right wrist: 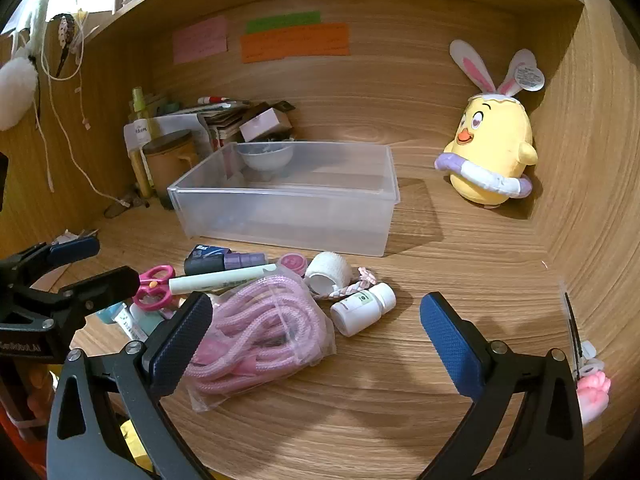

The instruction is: Organize objects

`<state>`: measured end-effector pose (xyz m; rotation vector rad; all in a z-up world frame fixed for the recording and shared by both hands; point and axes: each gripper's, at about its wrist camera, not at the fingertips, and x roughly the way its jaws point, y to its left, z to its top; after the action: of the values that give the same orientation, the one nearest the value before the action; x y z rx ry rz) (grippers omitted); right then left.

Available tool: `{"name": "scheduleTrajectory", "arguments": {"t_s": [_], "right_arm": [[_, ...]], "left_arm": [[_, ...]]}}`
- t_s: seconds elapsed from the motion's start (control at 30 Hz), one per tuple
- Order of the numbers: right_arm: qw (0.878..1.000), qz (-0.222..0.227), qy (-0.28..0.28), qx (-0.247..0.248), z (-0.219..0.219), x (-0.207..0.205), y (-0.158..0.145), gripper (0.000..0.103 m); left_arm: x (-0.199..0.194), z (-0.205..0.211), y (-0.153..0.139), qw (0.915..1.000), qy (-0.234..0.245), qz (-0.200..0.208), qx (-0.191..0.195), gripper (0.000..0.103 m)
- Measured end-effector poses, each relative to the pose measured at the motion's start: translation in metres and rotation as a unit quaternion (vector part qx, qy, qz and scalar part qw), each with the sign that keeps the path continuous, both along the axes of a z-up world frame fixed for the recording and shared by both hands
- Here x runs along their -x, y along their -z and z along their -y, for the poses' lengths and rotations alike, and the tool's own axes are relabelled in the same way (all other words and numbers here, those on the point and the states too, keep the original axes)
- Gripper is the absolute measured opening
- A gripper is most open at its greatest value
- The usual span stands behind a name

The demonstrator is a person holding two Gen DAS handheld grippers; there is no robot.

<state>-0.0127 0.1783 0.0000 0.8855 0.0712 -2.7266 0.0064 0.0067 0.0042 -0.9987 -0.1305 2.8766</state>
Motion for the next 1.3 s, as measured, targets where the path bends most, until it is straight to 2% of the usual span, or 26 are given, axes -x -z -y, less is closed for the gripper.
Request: {"name": "scheduleTrajectory", "arguments": {"t_s": [0.7,1.3], "right_arm": [[1.000,0.006,0.000,0.004,-0.005,0.001,0.000,0.103],[0.999,0.029,-0.011,0.012,-0.002,0.004,0.006,0.103]], "left_arm": [[0.001,0.001,0.003,0.9999,-0.002,0.010,-0.008,0.103],[-0.009,0.012,0.014,0.9994,-0.004,0.030,-0.017,0.103]]}}
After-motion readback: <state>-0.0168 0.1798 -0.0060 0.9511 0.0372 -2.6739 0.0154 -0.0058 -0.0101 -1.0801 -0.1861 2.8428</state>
